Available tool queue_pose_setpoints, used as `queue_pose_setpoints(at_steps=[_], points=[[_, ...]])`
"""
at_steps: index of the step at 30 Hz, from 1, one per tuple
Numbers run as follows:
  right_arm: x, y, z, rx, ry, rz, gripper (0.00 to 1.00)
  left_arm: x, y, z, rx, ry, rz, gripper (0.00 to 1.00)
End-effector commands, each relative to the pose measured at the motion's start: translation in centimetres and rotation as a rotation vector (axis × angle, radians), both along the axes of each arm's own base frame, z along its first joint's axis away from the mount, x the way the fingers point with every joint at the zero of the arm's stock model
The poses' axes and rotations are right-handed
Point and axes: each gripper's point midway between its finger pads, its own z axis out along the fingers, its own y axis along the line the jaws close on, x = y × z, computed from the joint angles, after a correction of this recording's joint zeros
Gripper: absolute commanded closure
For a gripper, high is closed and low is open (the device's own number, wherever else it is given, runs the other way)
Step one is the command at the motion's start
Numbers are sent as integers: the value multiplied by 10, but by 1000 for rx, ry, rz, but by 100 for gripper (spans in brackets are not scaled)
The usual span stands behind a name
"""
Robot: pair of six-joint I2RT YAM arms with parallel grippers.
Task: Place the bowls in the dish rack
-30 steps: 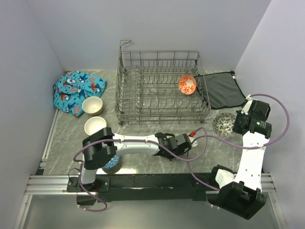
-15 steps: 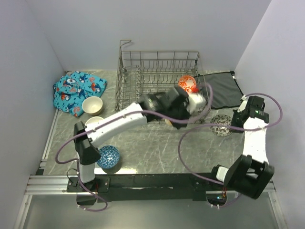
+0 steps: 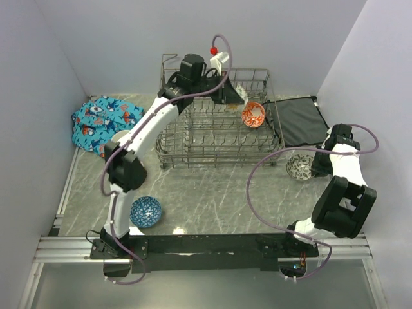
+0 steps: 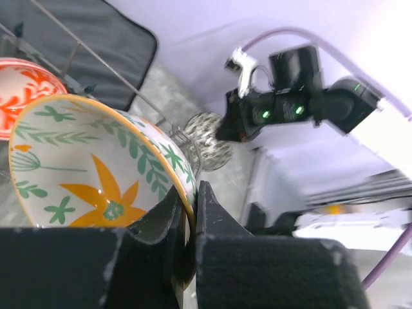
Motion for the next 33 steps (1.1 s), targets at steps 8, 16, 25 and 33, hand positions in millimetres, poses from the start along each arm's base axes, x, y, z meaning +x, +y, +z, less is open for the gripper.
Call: queue_pose_setpoints(at_steps=[8, 16, 25, 33], points=[[25, -12, 10, -39, -40, -6, 100, 30, -22, 2, -270, 109, -234, 99], [12, -6, 0, -32, -9, -9, 100, 80, -30, -43, -283, 106, -119, 99], [1, -1, -5, -28, 12, -1, 100, 122, -45, -61, -327, 106, 96, 99], [-5, -5, -6, -53, 42, 0, 100, 138, -52, -70, -372, 110, 176, 99]])
